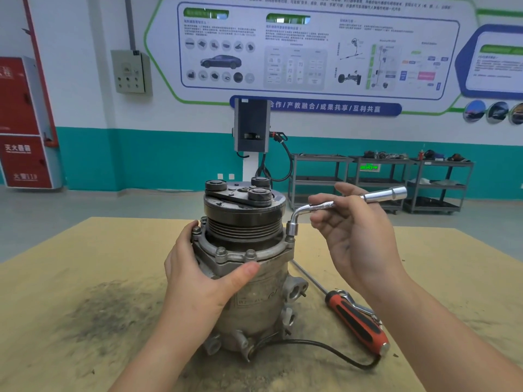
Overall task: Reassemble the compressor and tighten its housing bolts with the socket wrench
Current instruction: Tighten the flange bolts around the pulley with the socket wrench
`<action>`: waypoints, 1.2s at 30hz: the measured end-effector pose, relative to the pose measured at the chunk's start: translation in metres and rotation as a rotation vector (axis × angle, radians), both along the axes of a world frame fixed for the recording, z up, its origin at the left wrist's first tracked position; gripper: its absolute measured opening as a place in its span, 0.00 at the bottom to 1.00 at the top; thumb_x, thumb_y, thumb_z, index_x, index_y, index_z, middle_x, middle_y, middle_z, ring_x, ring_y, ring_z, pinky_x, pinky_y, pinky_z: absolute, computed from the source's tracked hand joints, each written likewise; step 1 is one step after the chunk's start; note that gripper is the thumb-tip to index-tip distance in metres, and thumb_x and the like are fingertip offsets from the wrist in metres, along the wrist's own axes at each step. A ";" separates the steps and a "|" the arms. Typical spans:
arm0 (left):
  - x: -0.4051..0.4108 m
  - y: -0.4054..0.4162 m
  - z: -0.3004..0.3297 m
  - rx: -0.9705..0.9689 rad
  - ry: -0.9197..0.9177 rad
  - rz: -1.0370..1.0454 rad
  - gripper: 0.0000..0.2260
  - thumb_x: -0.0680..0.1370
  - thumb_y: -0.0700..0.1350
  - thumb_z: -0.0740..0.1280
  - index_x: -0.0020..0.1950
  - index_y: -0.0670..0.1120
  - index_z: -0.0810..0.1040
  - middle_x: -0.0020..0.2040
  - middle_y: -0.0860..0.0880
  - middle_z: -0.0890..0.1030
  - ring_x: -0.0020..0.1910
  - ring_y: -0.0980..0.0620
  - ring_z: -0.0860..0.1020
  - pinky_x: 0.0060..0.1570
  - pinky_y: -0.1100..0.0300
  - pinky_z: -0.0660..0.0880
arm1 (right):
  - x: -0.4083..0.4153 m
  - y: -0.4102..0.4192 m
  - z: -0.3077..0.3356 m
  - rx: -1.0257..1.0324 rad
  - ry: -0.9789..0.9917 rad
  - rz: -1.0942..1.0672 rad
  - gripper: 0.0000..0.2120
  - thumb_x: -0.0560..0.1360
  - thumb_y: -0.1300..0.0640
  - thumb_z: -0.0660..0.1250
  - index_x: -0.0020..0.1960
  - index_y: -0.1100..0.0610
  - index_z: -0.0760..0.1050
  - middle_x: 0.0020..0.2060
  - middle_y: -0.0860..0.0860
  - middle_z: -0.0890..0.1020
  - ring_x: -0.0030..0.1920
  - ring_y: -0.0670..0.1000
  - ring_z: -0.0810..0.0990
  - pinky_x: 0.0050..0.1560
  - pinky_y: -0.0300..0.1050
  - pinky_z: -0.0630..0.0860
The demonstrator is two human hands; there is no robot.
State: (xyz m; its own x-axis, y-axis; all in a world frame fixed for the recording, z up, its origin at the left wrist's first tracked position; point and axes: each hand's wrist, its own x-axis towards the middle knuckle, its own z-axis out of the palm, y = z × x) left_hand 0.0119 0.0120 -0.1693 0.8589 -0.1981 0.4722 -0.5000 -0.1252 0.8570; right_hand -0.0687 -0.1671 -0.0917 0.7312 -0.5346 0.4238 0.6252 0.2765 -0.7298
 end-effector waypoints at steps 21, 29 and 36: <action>-0.003 0.000 0.003 -0.012 -0.004 0.006 0.46 0.52 0.73 0.69 0.66 0.66 0.57 0.66 0.58 0.68 0.71 0.53 0.64 0.71 0.49 0.64 | 0.000 0.011 -0.022 -0.327 -0.188 -0.167 0.06 0.77 0.59 0.60 0.41 0.57 0.71 0.32 0.53 0.80 0.25 0.50 0.72 0.30 0.40 0.71; -0.001 -0.004 0.003 -0.069 -0.044 0.011 0.45 0.51 0.70 0.71 0.66 0.73 0.59 0.67 0.59 0.70 0.71 0.53 0.67 0.71 0.46 0.65 | -0.009 0.028 -0.016 -1.027 -0.116 -0.453 0.05 0.75 0.54 0.70 0.45 0.56 0.81 0.37 0.46 0.82 0.39 0.47 0.80 0.39 0.41 0.77; -0.001 -0.006 0.001 0.038 -0.007 -0.011 0.67 0.47 0.73 0.71 0.80 0.55 0.47 0.77 0.56 0.60 0.78 0.53 0.56 0.76 0.44 0.58 | -0.011 0.015 0.005 -0.552 -0.113 -0.303 0.03 0.80 0.58 0.60 0.53 0.54 0.69 0.38 0.52 0.84 0.31 0.49 0.81 0.36 0.38 0.78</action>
